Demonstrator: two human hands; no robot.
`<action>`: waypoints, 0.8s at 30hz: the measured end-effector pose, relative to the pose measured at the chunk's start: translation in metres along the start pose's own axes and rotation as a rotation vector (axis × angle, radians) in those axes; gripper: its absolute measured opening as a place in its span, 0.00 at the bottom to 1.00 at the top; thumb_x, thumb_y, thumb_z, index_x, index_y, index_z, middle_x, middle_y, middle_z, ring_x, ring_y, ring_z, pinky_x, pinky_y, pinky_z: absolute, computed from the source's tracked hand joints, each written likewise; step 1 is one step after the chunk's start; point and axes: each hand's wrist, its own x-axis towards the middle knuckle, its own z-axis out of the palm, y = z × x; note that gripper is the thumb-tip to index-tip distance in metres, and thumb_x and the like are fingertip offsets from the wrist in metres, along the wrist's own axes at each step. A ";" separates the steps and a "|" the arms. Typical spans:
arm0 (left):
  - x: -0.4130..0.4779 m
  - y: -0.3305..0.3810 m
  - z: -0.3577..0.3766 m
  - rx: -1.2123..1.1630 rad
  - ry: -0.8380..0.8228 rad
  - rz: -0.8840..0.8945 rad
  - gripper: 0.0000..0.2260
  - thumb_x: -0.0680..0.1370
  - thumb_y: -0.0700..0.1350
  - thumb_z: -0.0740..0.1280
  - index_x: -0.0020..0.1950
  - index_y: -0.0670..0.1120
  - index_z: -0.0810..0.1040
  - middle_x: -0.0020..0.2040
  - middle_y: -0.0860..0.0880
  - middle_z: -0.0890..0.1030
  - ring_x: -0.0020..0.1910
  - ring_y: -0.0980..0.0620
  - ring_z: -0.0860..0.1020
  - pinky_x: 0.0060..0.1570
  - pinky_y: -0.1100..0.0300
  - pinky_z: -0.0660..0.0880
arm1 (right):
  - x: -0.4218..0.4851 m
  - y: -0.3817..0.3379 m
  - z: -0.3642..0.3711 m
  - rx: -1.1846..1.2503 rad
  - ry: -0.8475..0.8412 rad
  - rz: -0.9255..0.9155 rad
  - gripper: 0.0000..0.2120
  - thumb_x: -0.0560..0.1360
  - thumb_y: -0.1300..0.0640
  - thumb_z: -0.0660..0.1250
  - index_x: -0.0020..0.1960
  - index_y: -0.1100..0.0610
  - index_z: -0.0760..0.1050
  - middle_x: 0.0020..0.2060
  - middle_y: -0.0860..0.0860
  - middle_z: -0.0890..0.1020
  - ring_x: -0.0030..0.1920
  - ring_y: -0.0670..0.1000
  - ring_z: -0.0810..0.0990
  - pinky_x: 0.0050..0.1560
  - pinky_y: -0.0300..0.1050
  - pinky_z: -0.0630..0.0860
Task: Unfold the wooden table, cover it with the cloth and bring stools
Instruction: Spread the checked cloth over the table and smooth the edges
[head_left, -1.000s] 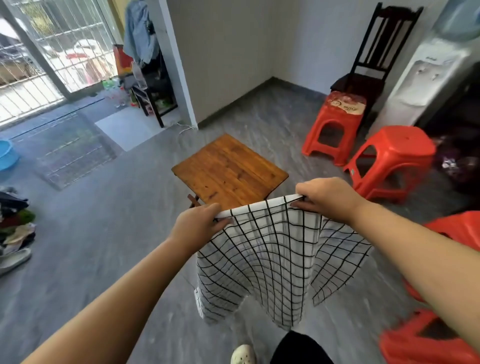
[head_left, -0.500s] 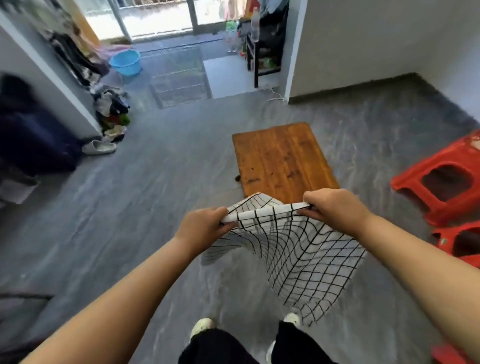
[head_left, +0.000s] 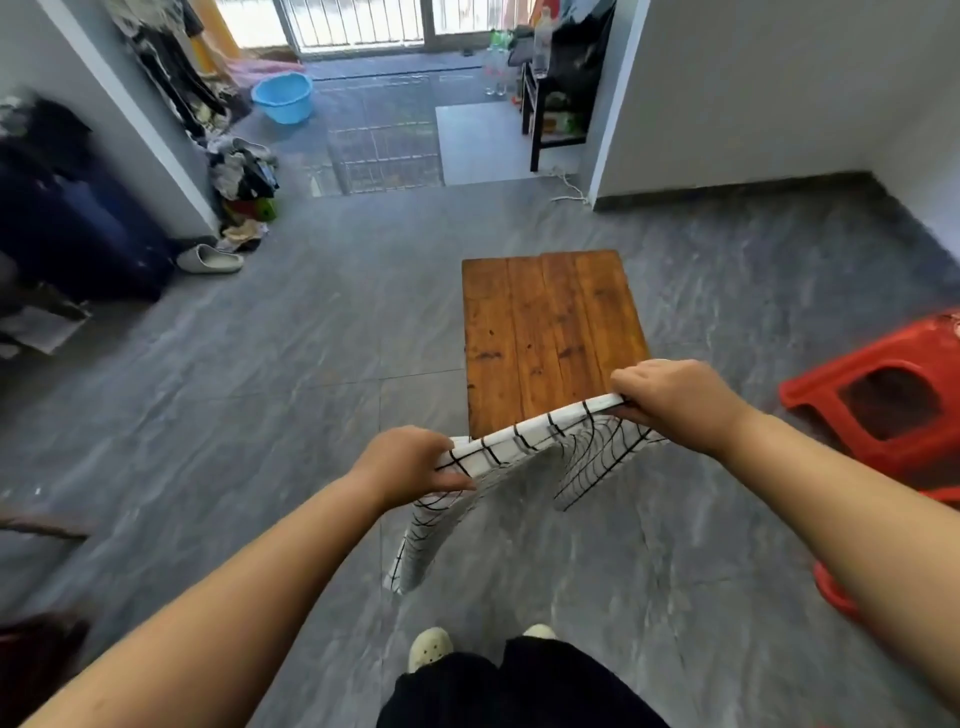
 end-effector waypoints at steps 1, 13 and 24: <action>0.003 0.001 0.000 0.022 -0.046 0.013 0.25 0.68 0.69 0.65 0.35 0.46 0.70 0.27 0.52 0.67 0.33 0.50 0.70 0.27 0.57 0.60 | -0.004 0.005 -0.005 -0.002 0.007 0.037 0.15 0.74 0.46 0.57 0.35 0.55 0.69 0.27 0.47 0.74 0.26 0.50 0.73 0.21 0.41 0.60; 0.029 0.023 0.030 -0.210 -0.111 -0.003 0.12 0.76 0.55 0.64 0.42 0.49 0.66 0.34 0.54 0.71 0.37 0.49 0.72 0.31 0.56 0.62 | -0.067 0.062 -0.036 -0.085 -0.105 0.268 0.14 0.68 0.54 0.73 0.35 0.57 0.69 0.27 0.51 0.75 0.28 0.56 0.75 0.25 0.35 0.50; 0.067 0.023 0.003 -0.118 0.156 0.033 0.08 0.78 0.50 0.63 0.50 0.47 0.76 0.43 0.51 0.78 0.41 0.48 0.76 0.35 0.57 0.66 | -0.096 0.083 -0.021 -0.132 -0.117 0.274 0.16 0.70 0.47 0.70 0.34 0.56 0.68 0.26 0.50 0.74 0.26 0.56 0.75 0.25 0.37 0.48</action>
